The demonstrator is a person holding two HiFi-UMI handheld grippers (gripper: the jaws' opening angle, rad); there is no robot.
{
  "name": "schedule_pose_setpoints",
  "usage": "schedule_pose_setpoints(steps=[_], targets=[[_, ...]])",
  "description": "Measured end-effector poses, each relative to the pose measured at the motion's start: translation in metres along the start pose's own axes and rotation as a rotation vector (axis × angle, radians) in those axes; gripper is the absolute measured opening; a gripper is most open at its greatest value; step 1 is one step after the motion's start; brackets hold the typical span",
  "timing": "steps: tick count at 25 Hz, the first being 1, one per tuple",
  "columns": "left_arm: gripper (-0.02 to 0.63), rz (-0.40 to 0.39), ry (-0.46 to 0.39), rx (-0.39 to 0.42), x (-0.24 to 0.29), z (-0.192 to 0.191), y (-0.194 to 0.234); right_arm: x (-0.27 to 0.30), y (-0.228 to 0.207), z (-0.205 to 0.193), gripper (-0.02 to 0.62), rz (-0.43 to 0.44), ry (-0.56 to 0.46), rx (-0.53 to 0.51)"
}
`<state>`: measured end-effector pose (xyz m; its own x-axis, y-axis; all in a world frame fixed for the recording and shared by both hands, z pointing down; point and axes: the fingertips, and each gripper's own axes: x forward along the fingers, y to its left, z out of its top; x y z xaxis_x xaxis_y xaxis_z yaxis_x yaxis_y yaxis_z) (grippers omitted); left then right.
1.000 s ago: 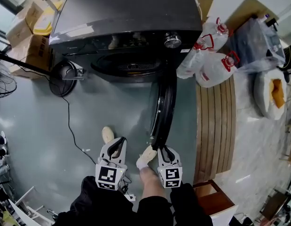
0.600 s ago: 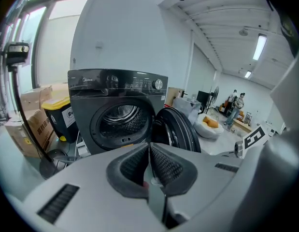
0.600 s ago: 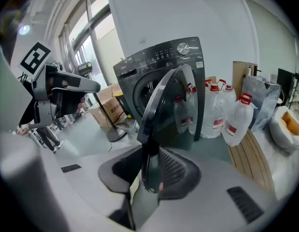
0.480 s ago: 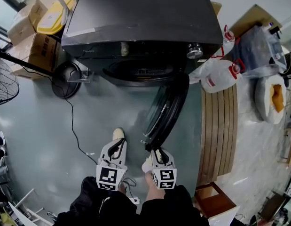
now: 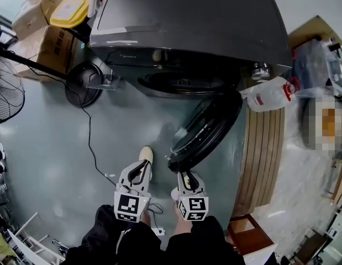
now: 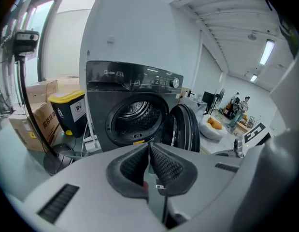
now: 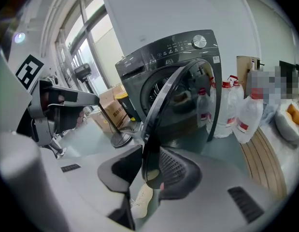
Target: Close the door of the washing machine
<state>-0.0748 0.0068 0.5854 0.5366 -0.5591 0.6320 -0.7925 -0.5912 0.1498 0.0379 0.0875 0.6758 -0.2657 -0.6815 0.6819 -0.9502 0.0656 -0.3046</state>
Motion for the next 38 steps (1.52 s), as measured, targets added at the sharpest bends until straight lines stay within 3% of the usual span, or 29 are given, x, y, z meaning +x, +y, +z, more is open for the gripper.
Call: schedule_pose_setpoints(steps=[26,38], targets=[[0.032,0.103,-0.004,-0.086,-0.001,0.006,0.149,0.122,0.086,0.085,0.12,0.025,-0.009,-0.054],[0.032,0.094,-0.016,-0.098,0.014,0.019,0.194,0.172,0.103,0.126,0.109,-0.002,-0.033,-0.031]])
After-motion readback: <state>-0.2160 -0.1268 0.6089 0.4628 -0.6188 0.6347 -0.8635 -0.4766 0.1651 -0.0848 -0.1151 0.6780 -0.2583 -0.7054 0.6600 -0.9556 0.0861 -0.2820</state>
